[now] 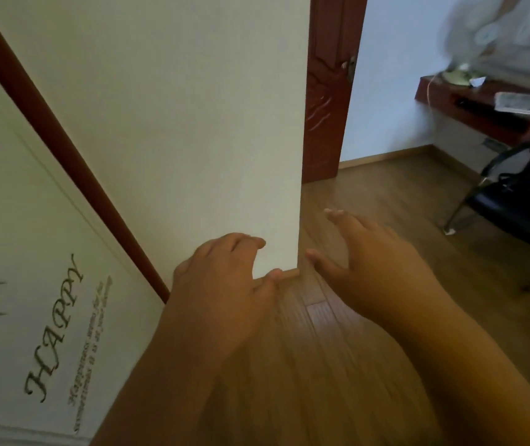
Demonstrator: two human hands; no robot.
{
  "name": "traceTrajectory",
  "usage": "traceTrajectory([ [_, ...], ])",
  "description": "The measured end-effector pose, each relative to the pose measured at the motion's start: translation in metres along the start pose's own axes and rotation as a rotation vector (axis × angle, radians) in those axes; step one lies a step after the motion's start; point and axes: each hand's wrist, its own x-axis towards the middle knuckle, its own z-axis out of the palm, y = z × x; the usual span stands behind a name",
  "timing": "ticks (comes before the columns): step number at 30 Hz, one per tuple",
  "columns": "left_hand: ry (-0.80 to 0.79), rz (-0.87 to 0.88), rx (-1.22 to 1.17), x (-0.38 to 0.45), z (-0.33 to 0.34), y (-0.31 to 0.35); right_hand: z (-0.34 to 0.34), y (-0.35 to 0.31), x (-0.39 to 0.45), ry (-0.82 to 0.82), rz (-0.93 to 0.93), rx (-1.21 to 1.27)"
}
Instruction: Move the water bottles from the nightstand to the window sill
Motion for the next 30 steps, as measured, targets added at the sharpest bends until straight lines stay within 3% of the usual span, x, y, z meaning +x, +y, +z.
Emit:
traceTrajectory([
  [16,-0.027,0.47,-0.141,0.217,0.018,0.07,-0.038,0.071,0.109,0.127,0.465,-0.124],
  [30,-0.203,0.711,-0.133,0.362,0.065,0.091,0.0,0.103,0.189,0.161,0.759,-0.128],
])
